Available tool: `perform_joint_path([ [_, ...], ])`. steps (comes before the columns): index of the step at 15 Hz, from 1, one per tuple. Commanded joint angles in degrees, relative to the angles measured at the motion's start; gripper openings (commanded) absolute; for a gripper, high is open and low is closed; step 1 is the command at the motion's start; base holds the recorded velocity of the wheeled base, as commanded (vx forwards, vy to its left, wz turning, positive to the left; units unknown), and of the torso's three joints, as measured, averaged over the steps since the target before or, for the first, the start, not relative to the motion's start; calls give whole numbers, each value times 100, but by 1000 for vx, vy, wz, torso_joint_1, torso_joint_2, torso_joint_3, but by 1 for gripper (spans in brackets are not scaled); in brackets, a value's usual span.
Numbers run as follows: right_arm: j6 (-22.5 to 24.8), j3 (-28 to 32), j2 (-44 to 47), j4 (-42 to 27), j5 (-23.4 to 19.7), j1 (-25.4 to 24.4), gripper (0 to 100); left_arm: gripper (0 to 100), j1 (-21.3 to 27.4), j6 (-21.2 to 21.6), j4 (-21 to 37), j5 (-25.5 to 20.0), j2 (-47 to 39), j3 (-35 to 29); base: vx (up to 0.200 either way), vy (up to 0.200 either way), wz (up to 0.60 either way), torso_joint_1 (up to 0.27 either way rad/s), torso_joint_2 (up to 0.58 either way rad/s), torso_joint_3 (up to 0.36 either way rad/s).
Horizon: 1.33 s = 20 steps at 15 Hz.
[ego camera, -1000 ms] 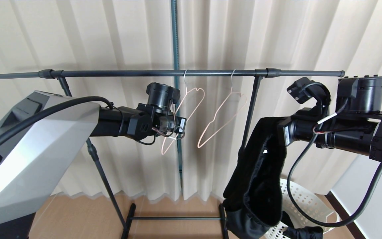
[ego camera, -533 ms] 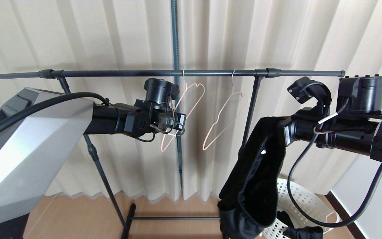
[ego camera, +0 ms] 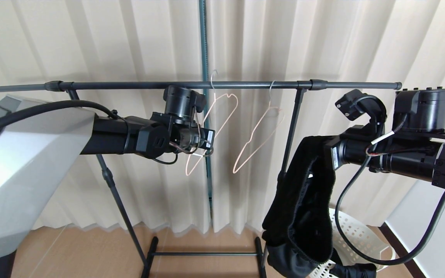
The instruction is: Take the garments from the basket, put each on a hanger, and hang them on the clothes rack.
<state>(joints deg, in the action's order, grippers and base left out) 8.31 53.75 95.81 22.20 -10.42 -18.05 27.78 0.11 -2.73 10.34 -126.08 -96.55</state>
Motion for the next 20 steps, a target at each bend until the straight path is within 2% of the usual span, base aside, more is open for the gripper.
perform_joint_path([
  [1, 4, -14, -18, 4, -4, -5, 0, 0, -1, -2, -8, 3, 347, 321, 0, 0, 0, 0, 0, 0],
  [5, 4, -22, -36, 4, 5, -5, 0, 0, -1, -2, -26, -14, 830, 875, 0, 0, 0, 0, 0, 0],
  [9, 4, -110, -150, -5, 14, -23, 0, 0, 122, -2, -729, -14, 1498, 2088, 0, 0, 0, 0, 0, 0],
  [12, 4, -145, -238, -14, 14, -84, 0, 0, 236, -2, -931, -49, 2192, 3046, 0, 0, 0, 0, 0, 0],
  [13, 4, -154, -238, -14, 14, -93, 0, 0, 236, -2, -940, -49, 2210, 3063, 0, 0, 0, 0, 0, 0],
  [15, 4, -207, -299, -14, 155, -216, 0, 0, 368, -143, -1414, -58, 2773, 4091, 0, 0, 0, 0, 0, 0],
  [20, 12, -242, -291, -5, 322, -348, 0, 0, 720, -389, -2768, -67, 3441, 5893, 0, 0, 0, 0, 0, 0],
])
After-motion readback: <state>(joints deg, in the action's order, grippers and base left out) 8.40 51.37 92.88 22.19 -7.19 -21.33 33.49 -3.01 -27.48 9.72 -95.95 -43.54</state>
